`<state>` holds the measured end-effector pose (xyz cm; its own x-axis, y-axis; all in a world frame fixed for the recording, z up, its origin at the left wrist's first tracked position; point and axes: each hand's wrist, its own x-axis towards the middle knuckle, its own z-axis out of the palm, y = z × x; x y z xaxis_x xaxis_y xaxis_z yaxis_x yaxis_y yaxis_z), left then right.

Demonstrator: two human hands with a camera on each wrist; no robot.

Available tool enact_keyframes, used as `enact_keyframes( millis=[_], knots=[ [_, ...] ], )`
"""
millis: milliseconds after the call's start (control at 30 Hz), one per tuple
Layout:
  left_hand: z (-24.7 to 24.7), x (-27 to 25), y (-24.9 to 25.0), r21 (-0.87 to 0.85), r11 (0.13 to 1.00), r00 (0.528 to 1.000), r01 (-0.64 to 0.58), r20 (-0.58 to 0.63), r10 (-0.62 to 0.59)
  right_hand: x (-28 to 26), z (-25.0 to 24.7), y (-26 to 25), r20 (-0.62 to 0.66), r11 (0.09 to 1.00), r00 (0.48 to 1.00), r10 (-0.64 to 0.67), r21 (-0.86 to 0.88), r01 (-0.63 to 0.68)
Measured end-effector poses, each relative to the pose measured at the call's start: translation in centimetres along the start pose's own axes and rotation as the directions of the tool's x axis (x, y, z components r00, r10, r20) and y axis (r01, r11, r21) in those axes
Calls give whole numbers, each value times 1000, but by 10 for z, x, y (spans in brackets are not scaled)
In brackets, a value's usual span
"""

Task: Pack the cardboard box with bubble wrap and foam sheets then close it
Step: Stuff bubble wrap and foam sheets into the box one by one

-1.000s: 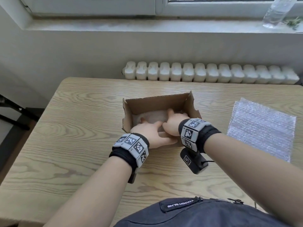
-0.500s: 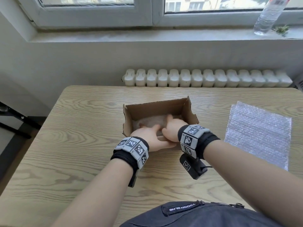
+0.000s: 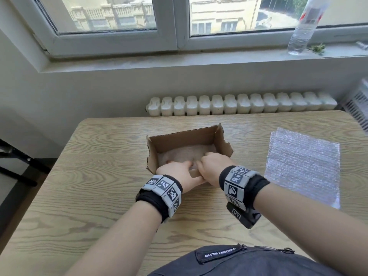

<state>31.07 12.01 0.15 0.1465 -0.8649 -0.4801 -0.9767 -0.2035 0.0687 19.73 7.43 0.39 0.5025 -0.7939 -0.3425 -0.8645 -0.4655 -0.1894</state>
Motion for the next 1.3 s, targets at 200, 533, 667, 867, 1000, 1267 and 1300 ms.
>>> enact_keyframes(
  millis=[200, 533, 667, 867, 1000, 1267, 1300],
  knots=[
    [-24, -15, 18, 4, 999, 982, -44, -186, 44, -37, -11, 27, -391, 962, 920, 22, 257, 86],
    [-24, -30, 98, -52, 838, 789, -543, -373, 488, -81, 30, 145, -167, 873, 888, 428, 332, -358],
    [-12, -23, 123, -30, 824, 800, -566, -261, 540, -86, 62, 191, 74, 865, 884, 461, 187, -466],
    [-2, -8, 142, 0, 832, 821, -555, -164, 547, -87, 82, 220, 188, 844, 848, 495, 131, -521],
    [5, 2, 144, -36, 841, 835, -540, -145, 531, -86, 86, 228, 157, 833, 855, 494, 198, -517],
    [9, 11, 149, -112, 846, 851, -521, -143, 505, -79, 94, 236, 189, 856, 861, 473, 135, -500],
    [9, 11, 149, -115, 844, 849, -524, -146, 508, -79, 94, 236, 147, 848, 861, 486, 158, -506]
  ],
)
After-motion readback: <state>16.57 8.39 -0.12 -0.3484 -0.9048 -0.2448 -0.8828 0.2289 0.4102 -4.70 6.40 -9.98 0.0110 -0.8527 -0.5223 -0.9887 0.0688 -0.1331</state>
